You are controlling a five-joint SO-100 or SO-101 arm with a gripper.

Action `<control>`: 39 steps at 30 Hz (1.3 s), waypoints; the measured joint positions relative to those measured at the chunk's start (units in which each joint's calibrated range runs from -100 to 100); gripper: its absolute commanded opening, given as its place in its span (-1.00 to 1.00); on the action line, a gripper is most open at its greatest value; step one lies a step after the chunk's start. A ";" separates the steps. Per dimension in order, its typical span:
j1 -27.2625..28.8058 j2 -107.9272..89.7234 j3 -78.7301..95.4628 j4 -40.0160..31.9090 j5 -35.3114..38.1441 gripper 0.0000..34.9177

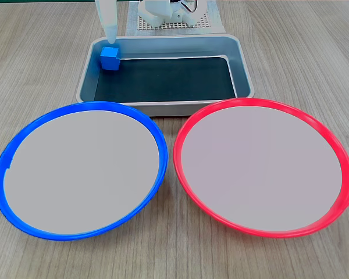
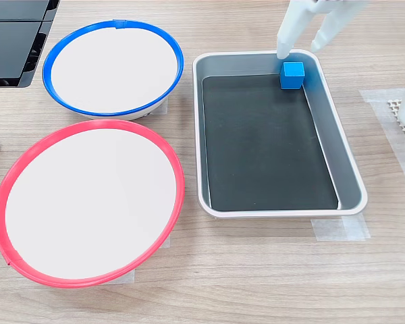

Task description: Move a blue block from tray to blue dish

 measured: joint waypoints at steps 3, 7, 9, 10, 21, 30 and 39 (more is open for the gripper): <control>-0.35 0.34 0.36 -1.22 -0.49 0.14; 0.09 1.02 1.09 -1.71 -1.32 0.05; 0.53 1.28 1.45 -1.88 -1.22 0.02; 1.15 1.36 1.91 -2.04 -1.47 0.03; 1.68 1.53 5.90 -6.53 -1.42 0.03; 2.57 1.71 6.81 -9.05 -1.17 0.05; 2.48 2.90 8.71 -12.32 -0.63 0.04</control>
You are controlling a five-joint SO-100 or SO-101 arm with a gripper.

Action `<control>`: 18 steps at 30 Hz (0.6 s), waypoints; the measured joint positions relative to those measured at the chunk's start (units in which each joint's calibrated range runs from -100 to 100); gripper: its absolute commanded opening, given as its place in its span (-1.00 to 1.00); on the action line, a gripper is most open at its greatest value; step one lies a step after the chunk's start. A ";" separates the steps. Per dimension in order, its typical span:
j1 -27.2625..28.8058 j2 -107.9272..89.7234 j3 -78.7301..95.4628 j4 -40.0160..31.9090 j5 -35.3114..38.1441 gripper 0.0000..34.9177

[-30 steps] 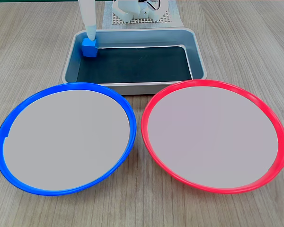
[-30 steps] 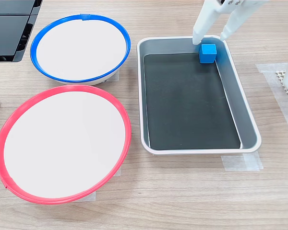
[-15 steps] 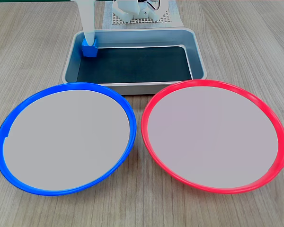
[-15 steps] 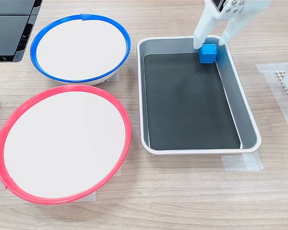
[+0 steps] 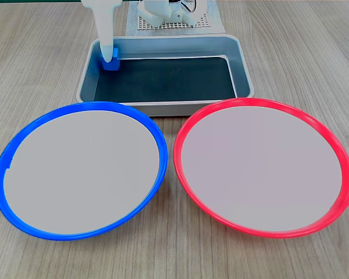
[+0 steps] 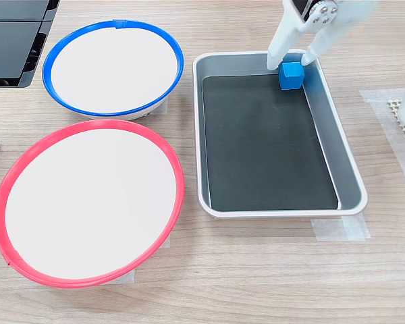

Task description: Move a blue block from tray to blue dish

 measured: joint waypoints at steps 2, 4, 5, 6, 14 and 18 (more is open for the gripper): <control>-0.09 0.17 0.00 -0.33 0.10 0.04; -0.18 0.85 0.18 -1.14 0.00 0.04; -0.18 0.94 0.18 -1.31 0.00 0.04; -0.18 1.19 0.18 -1.47 0.00 0.04; -4.96 2.30 0.18 -2.85 -1.95 0.03; -7.61 2.73 0.18 -4.32 -3.52 0.01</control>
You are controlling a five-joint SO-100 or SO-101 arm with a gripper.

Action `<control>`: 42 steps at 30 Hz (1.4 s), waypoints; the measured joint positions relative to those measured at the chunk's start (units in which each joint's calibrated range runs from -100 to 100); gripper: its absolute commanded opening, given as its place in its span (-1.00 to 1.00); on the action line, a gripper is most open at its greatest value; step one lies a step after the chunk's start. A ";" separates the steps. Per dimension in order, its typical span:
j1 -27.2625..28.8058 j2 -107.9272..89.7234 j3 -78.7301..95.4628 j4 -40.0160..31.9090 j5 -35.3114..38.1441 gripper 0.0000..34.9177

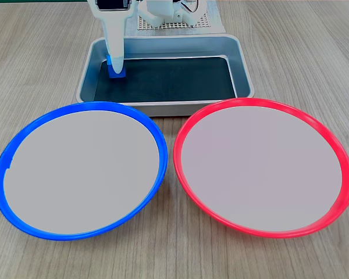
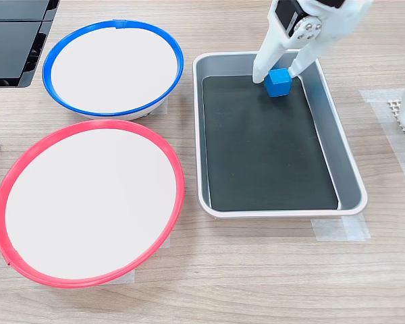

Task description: Move a blue block from tray to blue dish

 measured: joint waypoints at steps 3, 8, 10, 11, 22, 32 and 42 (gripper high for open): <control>-3.19 1.28 -0.73 -1.31 -1.07 0.01; -5.93 5.12 -5.63 -3.75 -2.74 0.02; -6.02 6.31 -7.44 -3.83 -3.08 -0.13; -6.37 6.31 -7.53 -3.83 -2.93 -0.17; -3.98 6.73 -6.08 -6.20 -1.32 -0.13; -5.40 9.12 -4.99 -7.91 -0.78 -0.21; -6.90 10.66 -4.54 -9.30 0.20 -0.99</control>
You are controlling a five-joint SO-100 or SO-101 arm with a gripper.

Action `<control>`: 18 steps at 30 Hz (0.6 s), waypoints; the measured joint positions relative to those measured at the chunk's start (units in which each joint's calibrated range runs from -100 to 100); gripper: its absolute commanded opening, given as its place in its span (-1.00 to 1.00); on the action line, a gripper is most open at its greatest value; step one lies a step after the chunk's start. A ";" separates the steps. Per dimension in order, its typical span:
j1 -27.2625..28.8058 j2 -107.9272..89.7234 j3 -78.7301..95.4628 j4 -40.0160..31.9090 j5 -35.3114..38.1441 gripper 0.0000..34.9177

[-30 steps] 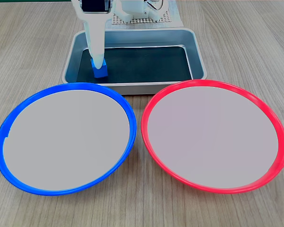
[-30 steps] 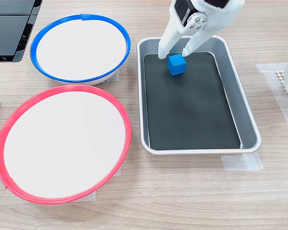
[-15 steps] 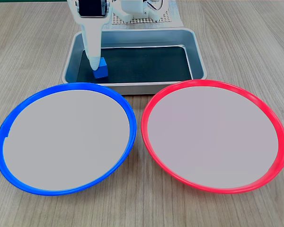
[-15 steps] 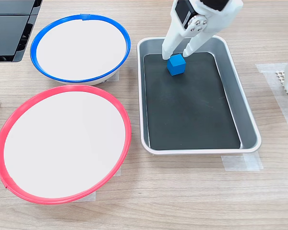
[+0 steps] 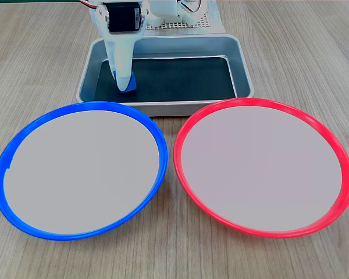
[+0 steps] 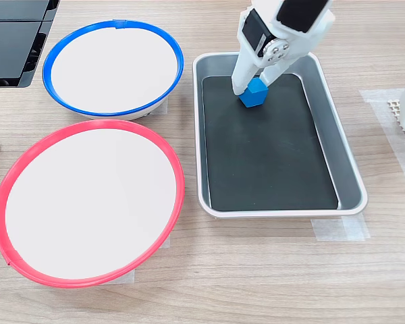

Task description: Move a blue block from tray to blue dish

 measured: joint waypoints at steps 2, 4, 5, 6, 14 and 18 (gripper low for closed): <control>-0.62 -1.28 -2.72 4.73 -0.20 -0.99; -2.57 -2.39 -6.26 10.36 -0.29 -0.99; -3.45 -2.81 -8.44 13.30 -0.44 -0.99; -4.42 -3.15 -11.16 16.80 -0.93 -0.99; -8.50 0.85 -39.11 25.12 -10.94 -0.99; -6.81 7.33 -41.29 7.59 -13.68 -0.99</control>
